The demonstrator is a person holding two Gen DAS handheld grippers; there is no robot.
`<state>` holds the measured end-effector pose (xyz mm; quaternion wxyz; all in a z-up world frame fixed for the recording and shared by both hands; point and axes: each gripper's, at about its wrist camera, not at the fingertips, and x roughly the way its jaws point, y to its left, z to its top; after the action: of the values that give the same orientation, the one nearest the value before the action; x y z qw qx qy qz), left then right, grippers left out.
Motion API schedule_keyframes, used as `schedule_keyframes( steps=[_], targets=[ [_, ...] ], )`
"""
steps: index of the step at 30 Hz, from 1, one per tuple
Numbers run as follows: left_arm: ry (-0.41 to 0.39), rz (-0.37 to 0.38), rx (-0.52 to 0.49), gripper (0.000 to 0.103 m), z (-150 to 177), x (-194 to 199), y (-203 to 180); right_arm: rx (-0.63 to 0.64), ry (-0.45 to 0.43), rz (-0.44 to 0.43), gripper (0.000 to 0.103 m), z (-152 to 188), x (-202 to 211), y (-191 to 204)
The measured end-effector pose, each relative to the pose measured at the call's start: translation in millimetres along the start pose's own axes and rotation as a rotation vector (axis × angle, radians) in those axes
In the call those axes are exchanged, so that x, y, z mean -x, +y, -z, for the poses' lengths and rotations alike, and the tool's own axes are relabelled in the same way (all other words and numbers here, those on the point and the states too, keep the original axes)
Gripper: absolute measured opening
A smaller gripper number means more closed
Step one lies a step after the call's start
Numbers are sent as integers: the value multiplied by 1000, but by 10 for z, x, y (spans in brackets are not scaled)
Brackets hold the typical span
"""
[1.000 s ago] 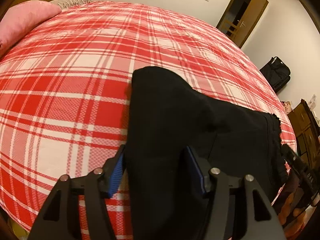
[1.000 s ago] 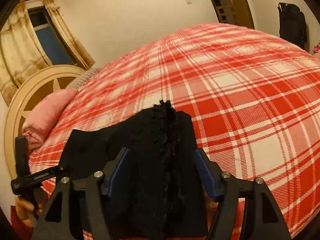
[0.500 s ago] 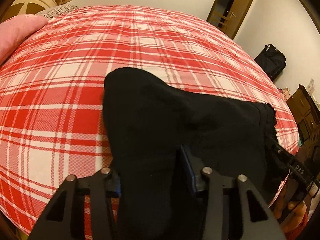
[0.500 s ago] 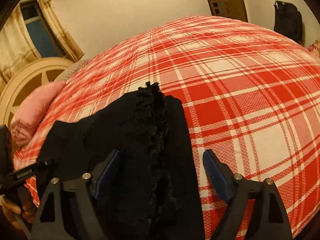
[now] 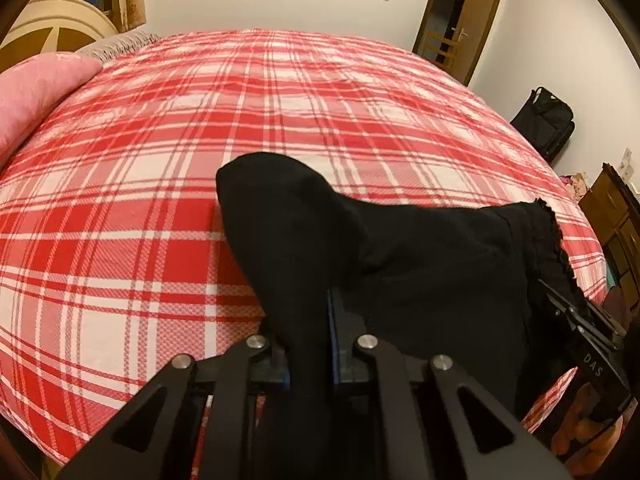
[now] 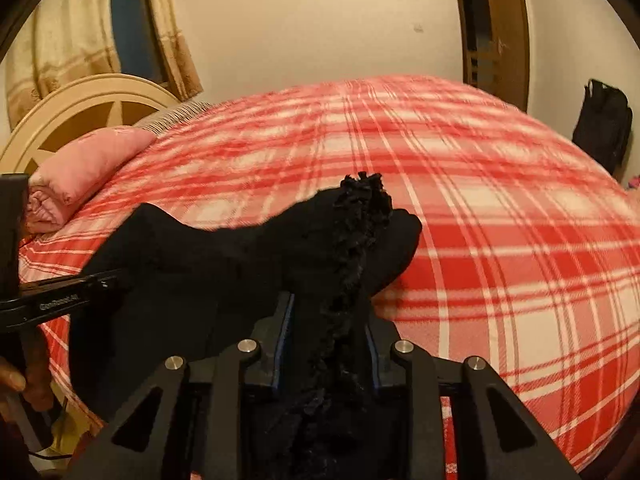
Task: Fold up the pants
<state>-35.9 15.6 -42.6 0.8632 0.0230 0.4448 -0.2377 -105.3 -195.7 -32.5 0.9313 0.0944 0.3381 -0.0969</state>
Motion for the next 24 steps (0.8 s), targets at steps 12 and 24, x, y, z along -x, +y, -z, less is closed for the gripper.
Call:
schedule_keyframes(
  steps=[12,24],
  targets=[
    [-44,56,18,11,-119,214,-25,23,-71,-90,28,-299,308,257],
    [-90,84,110,10,-249,370,313,134,-125,-174,25,-663,335,762]
  ],
)
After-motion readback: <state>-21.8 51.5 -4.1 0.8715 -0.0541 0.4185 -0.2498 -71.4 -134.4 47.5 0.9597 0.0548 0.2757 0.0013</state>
